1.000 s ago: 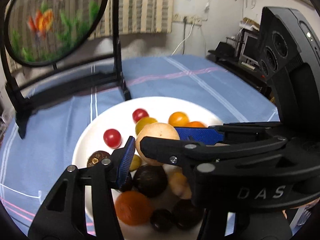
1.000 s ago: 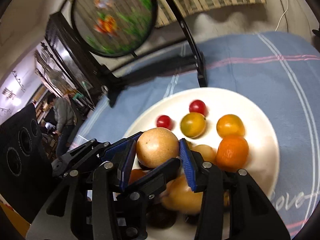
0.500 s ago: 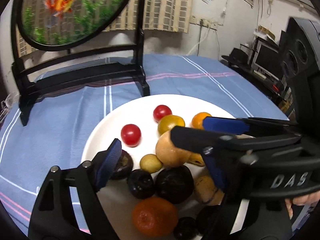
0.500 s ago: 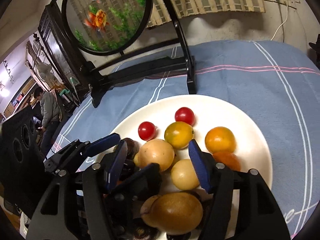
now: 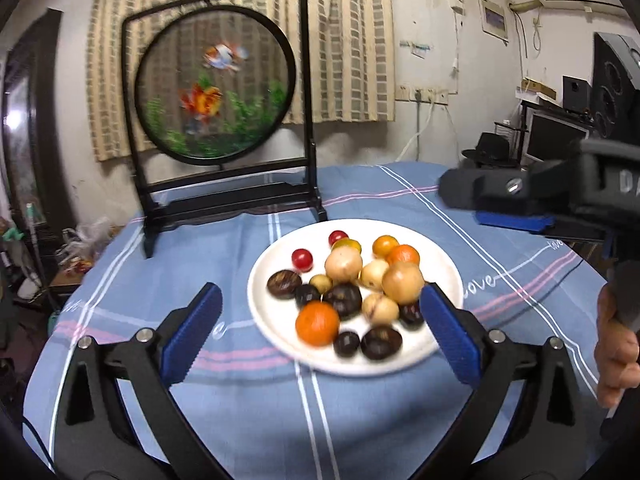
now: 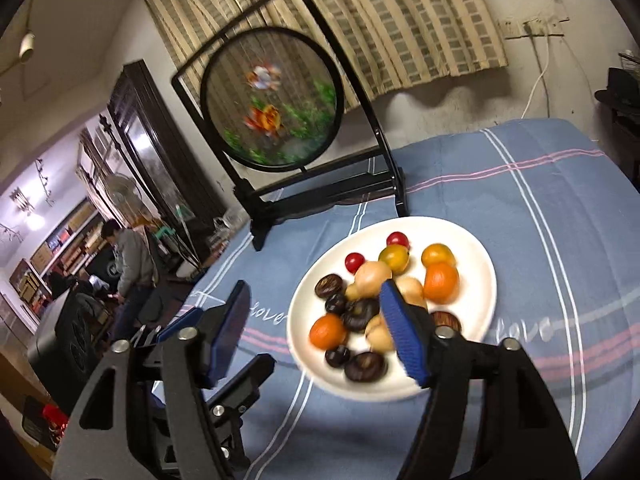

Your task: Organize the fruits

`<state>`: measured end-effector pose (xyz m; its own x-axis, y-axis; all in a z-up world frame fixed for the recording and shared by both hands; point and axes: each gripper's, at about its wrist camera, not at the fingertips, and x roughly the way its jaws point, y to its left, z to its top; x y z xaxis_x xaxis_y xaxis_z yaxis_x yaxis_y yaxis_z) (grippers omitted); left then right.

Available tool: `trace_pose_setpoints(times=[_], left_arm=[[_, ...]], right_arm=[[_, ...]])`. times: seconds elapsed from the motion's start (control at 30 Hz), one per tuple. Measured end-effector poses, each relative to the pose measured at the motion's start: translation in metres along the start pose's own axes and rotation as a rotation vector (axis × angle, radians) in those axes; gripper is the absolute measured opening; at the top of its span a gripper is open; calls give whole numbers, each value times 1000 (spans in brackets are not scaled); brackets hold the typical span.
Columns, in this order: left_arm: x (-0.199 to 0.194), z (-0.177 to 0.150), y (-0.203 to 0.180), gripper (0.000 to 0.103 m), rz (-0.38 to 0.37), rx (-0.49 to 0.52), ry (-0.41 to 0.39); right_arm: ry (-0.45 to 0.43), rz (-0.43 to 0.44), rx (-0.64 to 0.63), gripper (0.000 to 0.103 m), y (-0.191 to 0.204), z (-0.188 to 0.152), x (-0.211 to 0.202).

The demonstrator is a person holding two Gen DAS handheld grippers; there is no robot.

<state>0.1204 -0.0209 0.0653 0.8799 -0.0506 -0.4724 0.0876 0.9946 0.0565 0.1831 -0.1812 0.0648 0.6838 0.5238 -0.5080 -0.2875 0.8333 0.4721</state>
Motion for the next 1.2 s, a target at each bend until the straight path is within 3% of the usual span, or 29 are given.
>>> trace_pose_setpoints(times=[0.03,0.1,0.2,0.37,0.43,0.6,0.67,0.77,1.2], left_arm=[[-8,-6,-3,101,15,2,-6],[-19,-17,-9,101,51,16,-12],[-26,-39,-18,101,104,28,12],[-14,-60,-21,101,92,-4,62],[-9,-61,-23,101,139,15,73],[-10,-60,-24,101,223,36,55],[-9,-60,-22,101,177,19,74],[-8,-59,-20,101,137,6,93],[-13,-59,-25,101,115,11,68]], right_arm=[[-16,-5,2,86,1,-7,-9],[-55,-35,-14,95,4,-28,-26],[-80,-106,-92,95,5,-54,-35],[-169,-240,-233,102,-13,-95,-35],[-113,-295,-259,102,-21,-94,-25],[-9,-282,-162,102,-42,-91,-5],[21,-266,-154,102,-42,-93,0],[-1,-263,-171,102,-40,-93,-3],[-14,-262,-152,102,-40,-98,-10]])
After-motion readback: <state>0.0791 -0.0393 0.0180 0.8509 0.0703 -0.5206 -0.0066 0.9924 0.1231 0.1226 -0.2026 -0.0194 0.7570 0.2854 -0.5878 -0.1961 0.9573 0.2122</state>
